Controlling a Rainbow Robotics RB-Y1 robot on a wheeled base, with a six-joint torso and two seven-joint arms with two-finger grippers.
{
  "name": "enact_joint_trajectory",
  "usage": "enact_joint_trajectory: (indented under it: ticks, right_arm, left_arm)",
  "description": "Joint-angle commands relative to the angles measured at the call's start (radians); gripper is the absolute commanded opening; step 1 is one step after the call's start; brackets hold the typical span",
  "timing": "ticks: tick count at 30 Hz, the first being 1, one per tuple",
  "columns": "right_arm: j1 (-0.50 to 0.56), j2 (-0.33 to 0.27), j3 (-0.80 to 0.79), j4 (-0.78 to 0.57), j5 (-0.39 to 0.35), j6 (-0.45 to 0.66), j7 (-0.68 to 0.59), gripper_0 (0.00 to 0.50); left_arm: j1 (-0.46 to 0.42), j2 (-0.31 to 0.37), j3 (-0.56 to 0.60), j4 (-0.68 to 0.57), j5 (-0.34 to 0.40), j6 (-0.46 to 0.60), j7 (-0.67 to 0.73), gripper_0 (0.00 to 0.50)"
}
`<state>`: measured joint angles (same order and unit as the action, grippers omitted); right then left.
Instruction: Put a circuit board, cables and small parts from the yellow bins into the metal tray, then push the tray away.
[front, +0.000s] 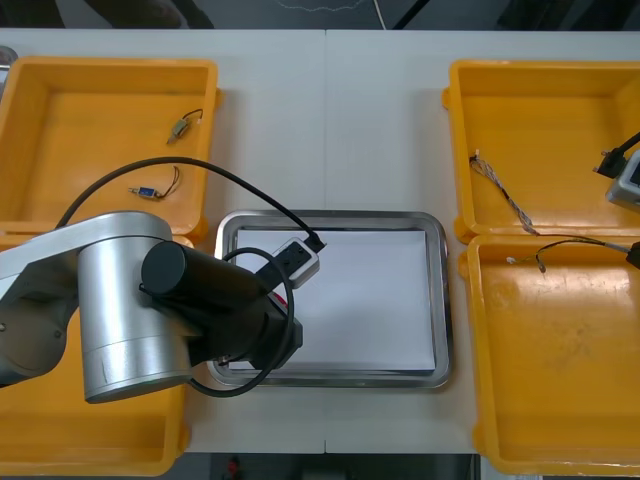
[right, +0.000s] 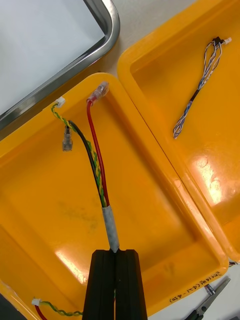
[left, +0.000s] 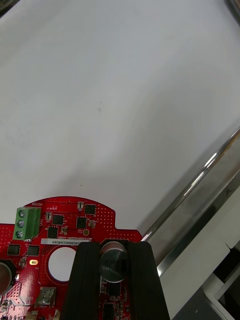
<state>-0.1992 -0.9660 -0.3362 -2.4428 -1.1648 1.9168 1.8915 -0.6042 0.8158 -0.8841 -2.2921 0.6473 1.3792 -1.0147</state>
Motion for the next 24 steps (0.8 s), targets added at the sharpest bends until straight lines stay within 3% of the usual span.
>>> enact_joint_trajectory:
  ticks: [1, 17, 18, 20, 21, 22, 23, 24]
  right_arm:
    - [-0.020, -0.019, 0.008, -0.022, -0.010, 0.003, -0.035, 0.000]
    - [-0.022, -0.017, 0.008, -0.022, -0.018, 0.003, -0.035, 0.000]
    - [-0.020, -0.017, 0.008, -0.022, -0.019, 0.003, -0.035, 0.000]
    - [-0.022, -0.017, 0.009, -0.022, -0.019, 0.003, -0.035, 0.000]
    - [-0.020, -0.017, 0.008, -0.022, -0.019, 0.003, -0.035, 0.000]
    - [-0.022, -0.019, 0.008, -0.022, -0.019, 0.003, -0.035, 0.000]
    - [-0.020, -0.017, 0.008, -0.022, -0.021, 0.003, -0.035, 0.000]
    - [-0.022, -0.017, 0.008, -0.022, -0.021, 0.003, -0.035, 0.000]
  left_arm:
    - [-0.032, -0.018, -0.038, 0.033, -0.024, -0.046, 0.065, 0.000]
    - [-0.032, -0.024, -0.116, 0.094, -0.080, -0.128, 0.107, 0.006]
    - [-0.032, -0.024, -0.125, 0.098, -0.086, -0.140, 0.111, 0.057]
    - [-0.032, -0.024, -0.127, 0.108, -0.087, -0.154, 0.116, 0.242]
    - [-0.032, -0.024, -0.130, 0.111, -0.090, -0.160, 0.120, 0.363]
    - [-0.032, -0.024, -0.130, 0.112, -0.093, -0.164, 0.122, 0.444]
    - [-0.032, -0.024, -0.130, 0.112, -0.093, -0.166, 0.123, 0.496]
    - [-0.032, -0.024, -0.130, 0.112, -0.095, -0.169, 0.128, 0.500]
